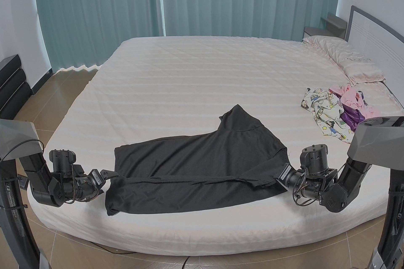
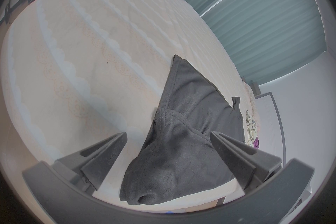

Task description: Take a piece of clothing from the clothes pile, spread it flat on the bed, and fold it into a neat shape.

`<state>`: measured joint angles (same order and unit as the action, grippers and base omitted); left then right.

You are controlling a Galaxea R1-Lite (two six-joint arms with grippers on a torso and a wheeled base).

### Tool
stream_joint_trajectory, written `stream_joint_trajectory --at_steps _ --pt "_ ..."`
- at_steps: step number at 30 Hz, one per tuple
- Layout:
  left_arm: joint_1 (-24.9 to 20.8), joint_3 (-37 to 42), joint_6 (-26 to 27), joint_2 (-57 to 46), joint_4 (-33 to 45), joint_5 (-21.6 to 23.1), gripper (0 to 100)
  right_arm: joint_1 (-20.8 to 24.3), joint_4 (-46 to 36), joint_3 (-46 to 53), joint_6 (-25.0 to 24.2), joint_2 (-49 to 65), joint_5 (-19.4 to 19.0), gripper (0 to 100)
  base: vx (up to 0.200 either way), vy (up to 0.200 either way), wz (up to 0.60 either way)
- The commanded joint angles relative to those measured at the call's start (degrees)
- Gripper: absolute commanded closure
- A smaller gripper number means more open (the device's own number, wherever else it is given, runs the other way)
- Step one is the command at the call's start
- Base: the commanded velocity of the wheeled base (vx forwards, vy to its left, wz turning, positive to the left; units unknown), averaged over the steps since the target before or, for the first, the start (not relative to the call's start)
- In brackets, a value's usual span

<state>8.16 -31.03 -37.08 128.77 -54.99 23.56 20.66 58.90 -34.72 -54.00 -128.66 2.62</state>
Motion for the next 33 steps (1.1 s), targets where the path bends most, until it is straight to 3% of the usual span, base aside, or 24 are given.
stream_joint_trajectory --at_steps 1,13,14,25,33 --pt "0.0 0.0 0.0 0.1 0.0 0.0 0 0.9 0.0 2.8 0.1 3.1 -0.1 100 0.000 0.000 0.00" --pt "0.0 0.1 0.1 0.1 0.0 0.0 0 1.9 0.2 6.1 0.6 2.3 0.0 100 0.000 0.000 0.00" --pt "0.0 0.1 0.1 0.1 0.0 0.0 0 2.0 0.2 6.7 0.7 2.2 -0.2 0 0.000 0.000 0.00" --pt "0.0 0.1 0.1 0.1 0.0 -0.1 0 0.2 0.9 7.3 4.2 2.5 -0.5 0 0.000 0.000 0.00" --pt "0.0 0.2 0.1 0.1 0.0 -0.1 0 -5.1 -0.4 -2.8 7.2 -0.3 -2.4 0 0.000 0.000 0.00"
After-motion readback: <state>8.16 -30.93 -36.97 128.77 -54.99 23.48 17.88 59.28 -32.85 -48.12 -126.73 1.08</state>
